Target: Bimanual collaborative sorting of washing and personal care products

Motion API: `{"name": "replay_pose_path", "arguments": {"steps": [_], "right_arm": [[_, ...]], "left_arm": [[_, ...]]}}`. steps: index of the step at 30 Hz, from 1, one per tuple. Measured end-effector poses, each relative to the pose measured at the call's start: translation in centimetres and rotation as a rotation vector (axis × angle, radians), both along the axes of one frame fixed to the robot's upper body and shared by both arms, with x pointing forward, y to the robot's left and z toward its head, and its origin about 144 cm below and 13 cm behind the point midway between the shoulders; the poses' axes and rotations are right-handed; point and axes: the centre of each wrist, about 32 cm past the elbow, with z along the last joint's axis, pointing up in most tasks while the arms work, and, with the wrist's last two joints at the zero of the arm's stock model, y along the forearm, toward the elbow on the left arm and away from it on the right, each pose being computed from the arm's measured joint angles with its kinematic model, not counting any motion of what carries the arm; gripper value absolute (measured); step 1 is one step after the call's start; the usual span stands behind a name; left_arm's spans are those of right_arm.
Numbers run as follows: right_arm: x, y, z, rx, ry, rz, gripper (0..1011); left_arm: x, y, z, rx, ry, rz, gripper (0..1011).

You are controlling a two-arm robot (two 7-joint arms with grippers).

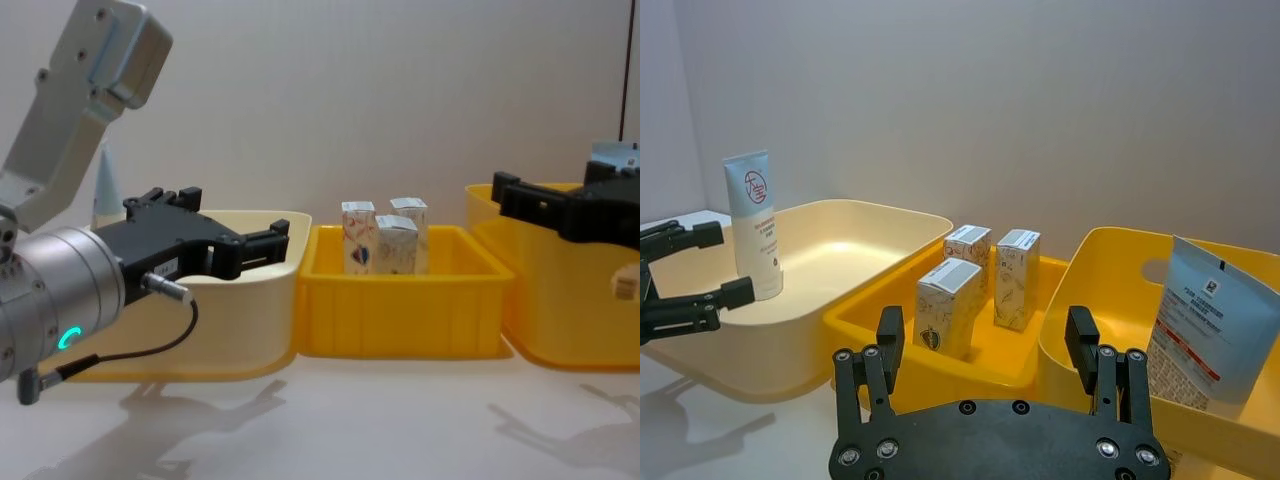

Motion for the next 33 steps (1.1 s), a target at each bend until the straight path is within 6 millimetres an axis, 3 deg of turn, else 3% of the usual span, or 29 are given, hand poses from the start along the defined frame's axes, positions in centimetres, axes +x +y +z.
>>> {"name": "replay_pose_path", "arguments": {"steps": [33], "right_arm": [[5.3,6.5,1.7,0.002,0.057,-0.090,1002]], "left_arm": [[0.0,0.0,0.0,0.000,0.000,0.000,1003]]}}
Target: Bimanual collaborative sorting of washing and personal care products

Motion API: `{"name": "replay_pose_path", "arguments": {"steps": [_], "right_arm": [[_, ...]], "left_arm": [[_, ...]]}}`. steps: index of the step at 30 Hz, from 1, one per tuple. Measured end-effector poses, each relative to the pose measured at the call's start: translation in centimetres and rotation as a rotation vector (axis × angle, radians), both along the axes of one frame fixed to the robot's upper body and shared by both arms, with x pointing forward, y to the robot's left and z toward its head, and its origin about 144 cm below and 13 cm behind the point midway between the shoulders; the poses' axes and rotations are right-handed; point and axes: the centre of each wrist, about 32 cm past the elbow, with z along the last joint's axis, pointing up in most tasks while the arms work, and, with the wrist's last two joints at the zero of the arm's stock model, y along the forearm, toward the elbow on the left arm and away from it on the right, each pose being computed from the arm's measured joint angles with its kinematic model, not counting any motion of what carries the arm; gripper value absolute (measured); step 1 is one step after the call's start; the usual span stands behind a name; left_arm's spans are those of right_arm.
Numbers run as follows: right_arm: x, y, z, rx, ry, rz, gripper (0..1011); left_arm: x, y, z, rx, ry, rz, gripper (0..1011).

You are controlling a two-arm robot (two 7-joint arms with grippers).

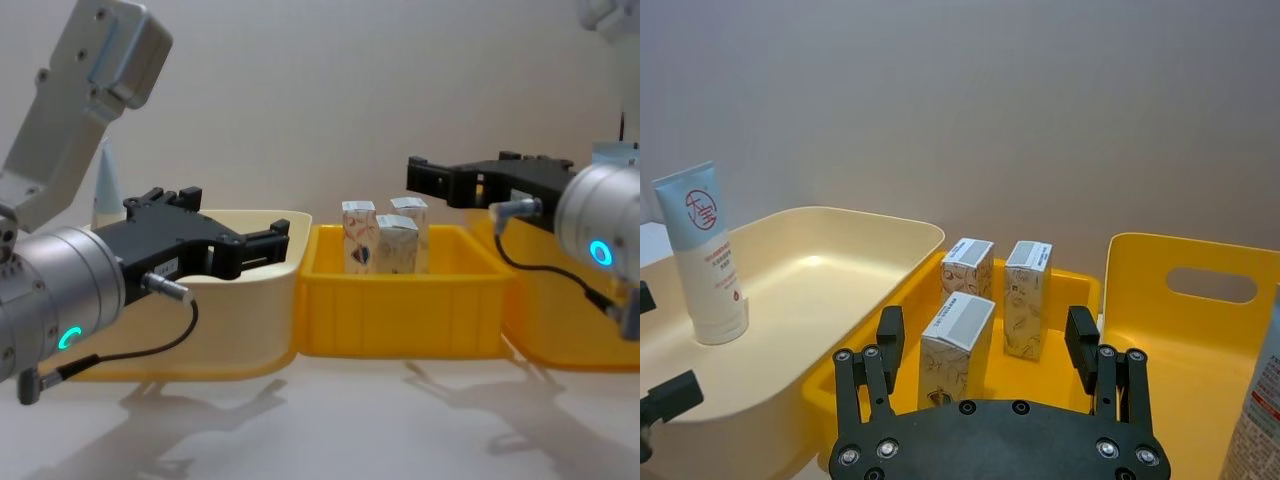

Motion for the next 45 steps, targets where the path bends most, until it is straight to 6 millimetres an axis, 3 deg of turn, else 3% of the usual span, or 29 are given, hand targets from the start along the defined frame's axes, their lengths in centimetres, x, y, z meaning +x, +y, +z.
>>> {"name": "replay_pose_path", "arguments": {"steps": [17,45], "right_arm": [[2.9,2.9,0.4,-0.029,0.045,-0.055,1002],[6.1,5.2,-0.6,-0.064,0.153,-0.093,1002]], "left_arm": [[0.0,0.0,0.0,0.000,0.000,0.000,1003],[0.0,0.0,0.0,0.000,0.000,0.000,1003]]}}
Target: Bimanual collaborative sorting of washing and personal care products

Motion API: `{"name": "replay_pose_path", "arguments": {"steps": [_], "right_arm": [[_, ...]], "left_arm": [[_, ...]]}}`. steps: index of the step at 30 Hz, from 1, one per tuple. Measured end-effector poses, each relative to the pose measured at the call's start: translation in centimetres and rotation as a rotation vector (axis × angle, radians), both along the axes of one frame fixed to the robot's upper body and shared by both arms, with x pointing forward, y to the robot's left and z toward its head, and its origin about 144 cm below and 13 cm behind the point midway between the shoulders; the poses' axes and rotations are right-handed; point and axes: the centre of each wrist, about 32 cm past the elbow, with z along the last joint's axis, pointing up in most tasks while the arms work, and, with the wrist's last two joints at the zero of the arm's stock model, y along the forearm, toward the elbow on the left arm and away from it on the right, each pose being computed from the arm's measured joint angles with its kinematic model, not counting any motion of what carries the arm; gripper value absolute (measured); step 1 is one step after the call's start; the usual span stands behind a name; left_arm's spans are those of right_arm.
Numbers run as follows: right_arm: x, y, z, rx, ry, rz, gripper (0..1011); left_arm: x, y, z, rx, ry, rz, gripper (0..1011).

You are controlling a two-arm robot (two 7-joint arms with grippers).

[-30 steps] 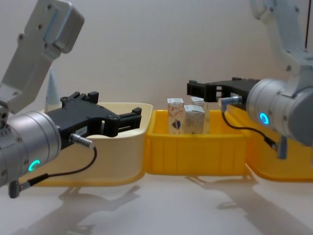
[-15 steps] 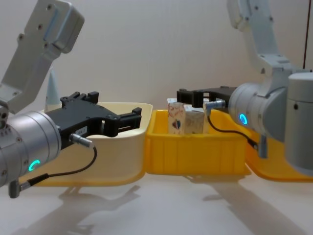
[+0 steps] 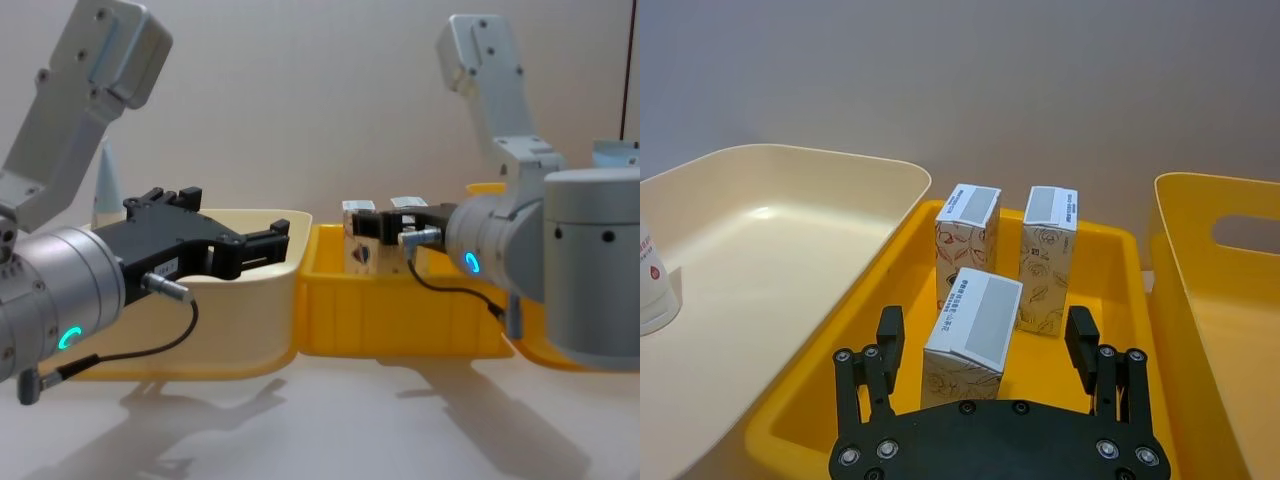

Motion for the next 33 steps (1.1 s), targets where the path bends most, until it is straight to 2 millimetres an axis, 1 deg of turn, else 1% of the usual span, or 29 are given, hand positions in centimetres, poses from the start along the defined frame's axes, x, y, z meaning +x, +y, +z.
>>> {"name": "replay_pose_path", "arguments": {"steps": [15,18,19,20,21,22,24,25,26,27,29,30,32,33], "right_arm": [[0.7,0.9,-1.0,-0.019,0.031,-0.001,1002],[0.8,1.0,-1.1,-0.021,0.034,-0.001,965],[0.8,1.1,-1.2,-0.022,0.036,-0.001,927],[0.8,1.1,-1.2,-0.022,0.037,-0.001,915],[0.8,1.1,-1.2,-0.023,0.037,-0.001,868],[0.9,1.2,-1.3,-0.024,0.038,0.000,860],[0.9,1.2,-1.3,-0.025,0.039,0.000,797],[0.9,1.2,-1.4,-0.025,0.040,0.000,783],[0.9,1.2,-1.4,-0.025,0.040,0.000,741],[0.9,1.3,-1.4,-0.025,0.040,0.000,729],[0.9,1.3,-1.4,-0.026,0.041,0.000,625],[0.9,1.3,-1.4,-0.027,0.041,0.000,625],[0.9,1.3,-1.5,-0.027,0.042,0.000,564],[1.0,1.3,-1.5,-0.027,0.043,0.000,506]], "left_arm": [[0.0,0.0,0.0,0.000,0.000,0.000,1003],[0.0,0.0,0.0,0.000,0.000,0.000,1003],[0.0,0.0,0.0,0.000,0.000,0.000,1003],[0.0,0.0,0.0,0.000,0.000,0.000,1003],[0.0,0.0,0.0,0.000,0.000,0.000,1003],[0.0,0.0,0.0,0.000,0.000,0.000,1003],[0.0,0.0,0.0,0.000,0.000,0.000,1003],[0.0,0.0,0.0,0.000,0.000,0.000,1003],[0.0,0.0,0.0,0.000,0.000,0.000,1003],[0.0,0.0,0.0,0.000,0.000,0.000,1003],[0.0,0.0,0.0,0.000,0.000,0.000,1003],[0.0,0.0,0.0,0.000,0.000,0.000,1003],[0.0,0.0,0.0,0.000,0.000,0.000,1003],[0.0,0.0,0.0,0.000,0.000,0.000,1003]]}}
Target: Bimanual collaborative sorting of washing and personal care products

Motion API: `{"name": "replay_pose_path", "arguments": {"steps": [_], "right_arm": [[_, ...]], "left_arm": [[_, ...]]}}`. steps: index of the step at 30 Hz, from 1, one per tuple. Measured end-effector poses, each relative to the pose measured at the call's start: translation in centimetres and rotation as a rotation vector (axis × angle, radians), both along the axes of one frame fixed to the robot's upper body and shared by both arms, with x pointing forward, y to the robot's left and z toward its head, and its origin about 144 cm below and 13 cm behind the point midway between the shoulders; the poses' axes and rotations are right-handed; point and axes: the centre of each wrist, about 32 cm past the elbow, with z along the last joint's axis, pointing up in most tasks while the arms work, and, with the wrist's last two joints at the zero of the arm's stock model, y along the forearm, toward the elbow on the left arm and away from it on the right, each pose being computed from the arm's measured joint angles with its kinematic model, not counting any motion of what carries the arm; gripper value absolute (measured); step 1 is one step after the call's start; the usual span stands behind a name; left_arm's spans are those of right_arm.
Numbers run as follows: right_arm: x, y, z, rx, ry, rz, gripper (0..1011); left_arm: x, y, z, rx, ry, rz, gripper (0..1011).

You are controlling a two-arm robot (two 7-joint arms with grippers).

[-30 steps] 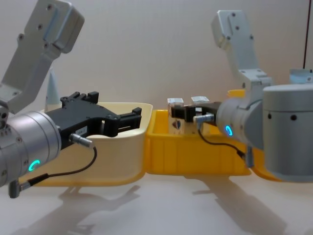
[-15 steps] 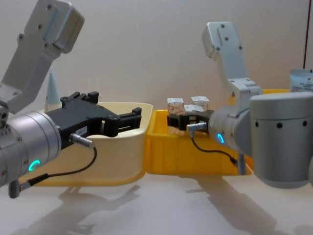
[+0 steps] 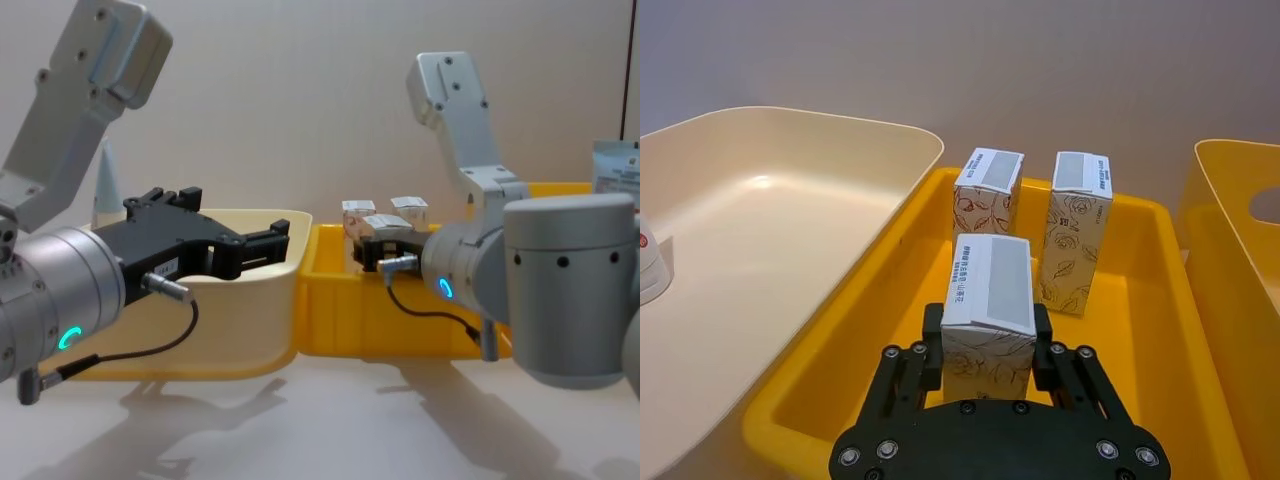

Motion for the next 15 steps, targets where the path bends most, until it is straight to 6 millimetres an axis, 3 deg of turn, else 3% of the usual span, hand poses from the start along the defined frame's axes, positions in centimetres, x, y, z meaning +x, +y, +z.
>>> {"name": "replay_pose_path", "arguments": {"steps": [3,15], "right_arm": [[0.01,0.02,-0.01,0.000,0.000,0.000,448],[-0.14,-0.19,0.34,0.017,-0.045,0.014,444]], "left_arm": [[0.00,0.00,0.00,0.000,0.000,0.000,1003],[0.00,0.00,0.00,0.000,0.000,0.000,1003]]}}
